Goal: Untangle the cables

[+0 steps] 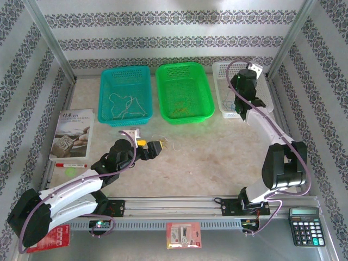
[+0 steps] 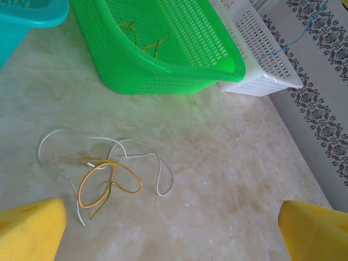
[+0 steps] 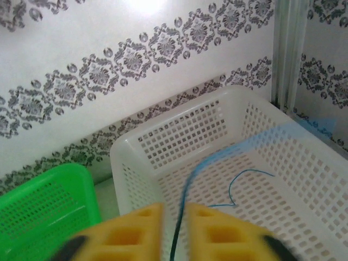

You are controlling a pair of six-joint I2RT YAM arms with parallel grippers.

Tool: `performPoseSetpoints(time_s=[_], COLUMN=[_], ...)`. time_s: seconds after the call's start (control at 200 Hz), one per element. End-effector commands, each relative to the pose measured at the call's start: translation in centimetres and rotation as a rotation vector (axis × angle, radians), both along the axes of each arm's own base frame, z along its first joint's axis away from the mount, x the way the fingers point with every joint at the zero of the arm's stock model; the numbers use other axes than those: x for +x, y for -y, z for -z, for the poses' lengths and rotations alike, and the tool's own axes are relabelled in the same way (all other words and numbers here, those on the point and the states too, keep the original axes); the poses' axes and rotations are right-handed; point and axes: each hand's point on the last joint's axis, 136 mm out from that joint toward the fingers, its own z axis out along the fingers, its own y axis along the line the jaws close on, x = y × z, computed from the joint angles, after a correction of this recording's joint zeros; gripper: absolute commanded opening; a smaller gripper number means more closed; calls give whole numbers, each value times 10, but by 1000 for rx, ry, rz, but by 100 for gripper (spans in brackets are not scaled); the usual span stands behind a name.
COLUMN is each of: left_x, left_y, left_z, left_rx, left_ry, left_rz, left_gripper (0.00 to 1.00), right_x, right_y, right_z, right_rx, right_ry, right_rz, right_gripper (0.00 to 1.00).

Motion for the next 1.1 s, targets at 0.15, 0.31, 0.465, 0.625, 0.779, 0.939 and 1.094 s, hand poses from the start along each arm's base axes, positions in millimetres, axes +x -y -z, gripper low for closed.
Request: performPoseSetpoints(time_s=[0.15,0.31,0.465,0.625,0.779,0.939,1.094], left_x=[0,1,3,8,16,26,38], left_y=[3,2,1,-4,-25,-40,-46], left_z=[-7,-7,-6,0,4,-25,-54], left_rx=[0,3,9,32,122,174,193], left_ry=[5,3,-5,-34,-100,-84,-66], left_rz=[4,1,-14,-62,-185,-237,-239], left_gripper=[100,100,100,100,100,100,100], right_x=[7,3,-6,-26,-62,-109,-152], right_y=[-5,-13,-33,-71,-124,-179,-222], right_z=[11,10,-2,-6,8,40,87], right_rx=[10,56,162,265,307,324,332], right_ry=[-66,-57,-19,7,-26,-102,-211], right_rz=[-42,-86,-173,-296,-443,-605,-725], right_gripper=[59,60,60,60,59,59,58])
